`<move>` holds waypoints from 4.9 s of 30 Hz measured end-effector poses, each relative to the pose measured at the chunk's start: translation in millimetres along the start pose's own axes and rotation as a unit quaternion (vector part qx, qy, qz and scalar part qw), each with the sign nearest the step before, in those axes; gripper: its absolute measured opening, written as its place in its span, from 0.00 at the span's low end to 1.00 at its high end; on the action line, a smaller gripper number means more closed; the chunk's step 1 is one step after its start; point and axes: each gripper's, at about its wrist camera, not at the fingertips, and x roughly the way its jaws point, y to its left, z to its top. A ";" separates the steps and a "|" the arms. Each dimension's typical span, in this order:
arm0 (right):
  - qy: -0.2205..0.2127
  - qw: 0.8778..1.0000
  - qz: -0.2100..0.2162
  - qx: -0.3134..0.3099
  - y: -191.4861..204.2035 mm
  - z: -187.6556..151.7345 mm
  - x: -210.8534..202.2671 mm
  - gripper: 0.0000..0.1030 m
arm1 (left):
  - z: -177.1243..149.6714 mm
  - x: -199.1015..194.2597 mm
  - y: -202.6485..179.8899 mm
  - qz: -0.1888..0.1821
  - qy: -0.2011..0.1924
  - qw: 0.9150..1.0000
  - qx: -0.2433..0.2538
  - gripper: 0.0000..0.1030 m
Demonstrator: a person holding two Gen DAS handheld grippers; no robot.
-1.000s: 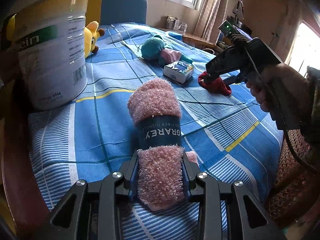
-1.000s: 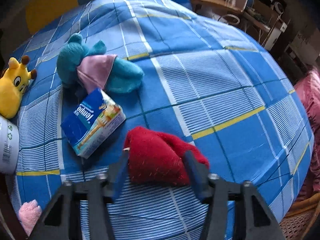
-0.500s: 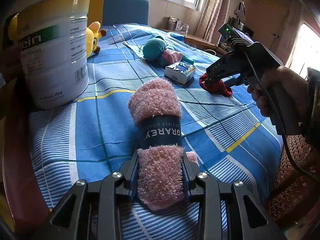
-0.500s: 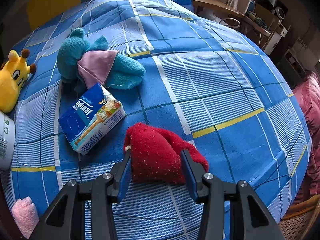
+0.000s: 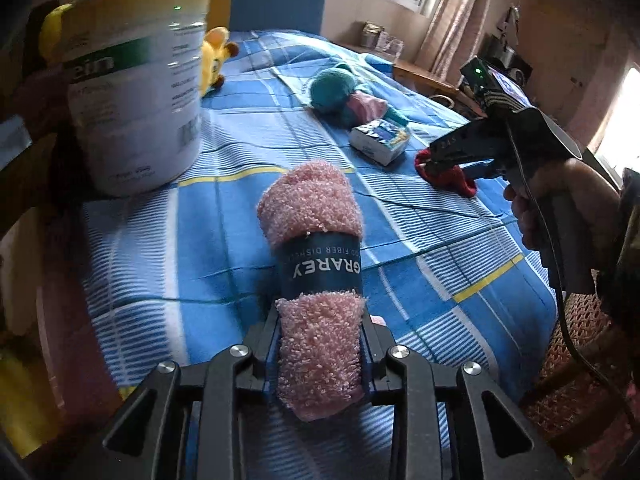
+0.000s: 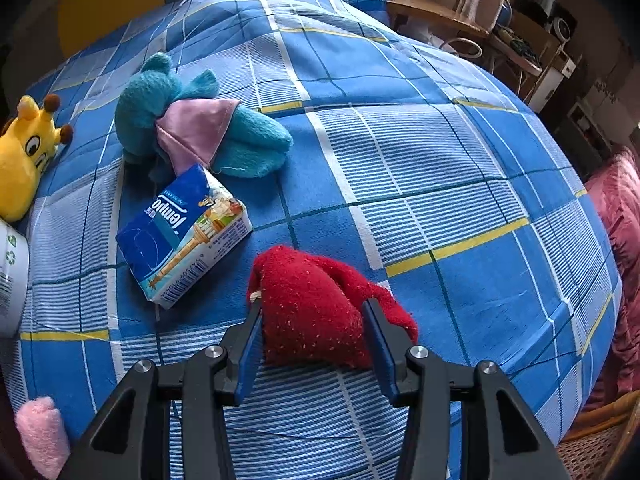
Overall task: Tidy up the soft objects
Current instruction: 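Lift the pink towel with the left gripper while the right gripper grasps the red knit item, then carry the pink towel into the gold tray and open the left gripper, then lift the red knit item with the right gripper and release it in the tray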
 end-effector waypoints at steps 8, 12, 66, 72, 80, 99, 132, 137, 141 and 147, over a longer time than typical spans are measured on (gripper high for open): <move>-0.005 1.000 -0.007 -0.012 2.8 -2.4 -1.5 0.46 | 6.1 -31.9 14.6 0.004 -0.022 1.000 -0.020 0.30; -0.005 1.000 -0.007 -0.013 3.1 -2.2 -1.7 0.46 | 5.6 -42.6 18.5 0.013 -0.027 0.999 -0.026 0.30; -0.014 0.998 -0.030 -0.045 11.1 -4.9 -5.8 0.45 | -10.6 -134.5 208.7 0.272 -0.092 0.935 -0.206 0.56; -0.014 0.998 -0.031 -0.045 12.1 -4.6 -6.1 0.44 | -17.4 -148.3 184.7 0.267 -0.108 0.942 -0.170 0.57; -0.016 0.998 -0.030 -0.043 13.7 -1.5 -7.7 0.36 | -21.1 -159.0 168.5 0.258 -0.119 0.947 -0.152 0.57; -0.065 0.998 0.024 0.014 16.0 51.5 -52.5 0.28 | -27.1 -159.5 161.7 0.228 -0.112 0.956 -0.147 0.57; -0.108 0.836 0.330 -0.425 379.3 -46.1 -205.8 0.28 | -51.6 -181.7 203.2 0.250 -0.118 0.940 -0.201 0.57; -0.072 0.836 0.297 -0.455 374.0 -95.6 -167.6 0.28 | -58.0 -186.7 209.9 0.261 -0.118 0.934 -0.215 0.57; -0.065 0.847 0.261 -0.458 381.1 -111.5 -137.8 0.31 | -59.0 -188.2 205.0 0.267 -0.118 0.933 -0.211 0.57; -0.050 0.870 0.249 -0.424 383.2 -108.8 -116.2 0.41 | -59.7 -193.6 200.4 0.270 -0.123 0.932 -0.208 0.60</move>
